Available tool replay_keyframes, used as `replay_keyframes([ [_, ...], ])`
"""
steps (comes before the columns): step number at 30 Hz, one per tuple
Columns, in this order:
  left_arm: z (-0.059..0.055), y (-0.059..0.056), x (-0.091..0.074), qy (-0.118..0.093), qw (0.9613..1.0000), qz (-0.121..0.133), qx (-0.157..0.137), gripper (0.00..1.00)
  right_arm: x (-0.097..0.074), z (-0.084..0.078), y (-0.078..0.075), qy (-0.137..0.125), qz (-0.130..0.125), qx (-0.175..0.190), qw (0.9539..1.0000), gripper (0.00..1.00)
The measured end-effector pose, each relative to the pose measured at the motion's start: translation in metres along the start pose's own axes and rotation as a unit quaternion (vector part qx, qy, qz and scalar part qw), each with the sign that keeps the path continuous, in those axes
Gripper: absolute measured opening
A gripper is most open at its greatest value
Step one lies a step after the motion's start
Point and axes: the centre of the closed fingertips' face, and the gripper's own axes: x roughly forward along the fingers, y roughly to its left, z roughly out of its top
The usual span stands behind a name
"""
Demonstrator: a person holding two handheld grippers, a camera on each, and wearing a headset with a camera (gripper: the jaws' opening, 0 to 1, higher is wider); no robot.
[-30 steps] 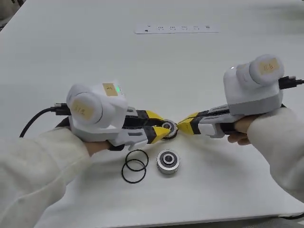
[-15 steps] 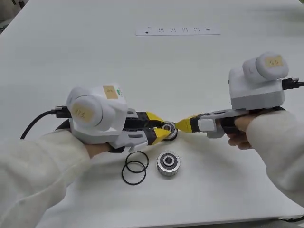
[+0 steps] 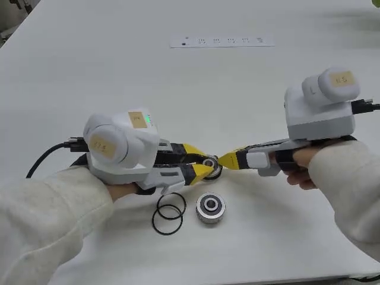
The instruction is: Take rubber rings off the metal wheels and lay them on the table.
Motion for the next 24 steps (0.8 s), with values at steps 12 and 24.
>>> replay_keyframes([
  [12,-0.0005,0.0004,0.0002,0.000,1.0000,0.000,-0.001,0.13,0.0000,0.0004,0.0018,0.001,0.003,-0.001,1.0000,0.00],
  [24,-0.0007,0.0006,0.0001,-0.001,1.0000,0.000,-0.002,0.13,0.0012,0.0036,0.0093,-0.001,0.015,-0.009,0.9998,0.00],
])
